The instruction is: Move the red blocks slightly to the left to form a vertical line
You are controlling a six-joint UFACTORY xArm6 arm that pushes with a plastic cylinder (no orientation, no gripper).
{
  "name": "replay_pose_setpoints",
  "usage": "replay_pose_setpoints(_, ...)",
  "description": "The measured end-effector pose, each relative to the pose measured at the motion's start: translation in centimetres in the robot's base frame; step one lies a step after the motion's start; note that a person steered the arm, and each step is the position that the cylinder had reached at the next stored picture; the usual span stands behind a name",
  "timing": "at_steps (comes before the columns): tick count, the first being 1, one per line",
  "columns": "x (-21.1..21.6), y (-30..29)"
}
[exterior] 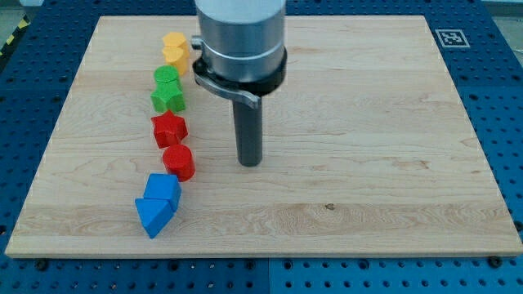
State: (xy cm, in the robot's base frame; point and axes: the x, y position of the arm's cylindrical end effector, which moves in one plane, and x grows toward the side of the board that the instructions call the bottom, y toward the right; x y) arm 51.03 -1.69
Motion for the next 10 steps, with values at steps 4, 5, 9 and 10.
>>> replay_pose_setpoints(4,0.3,-3.7)
replay_pose_setpoints(5,0.3,-4.5)
replay_pose_setpoints(9,0.2,-7.5)
replay_pose_setpoints(10,0.2,-7.9)
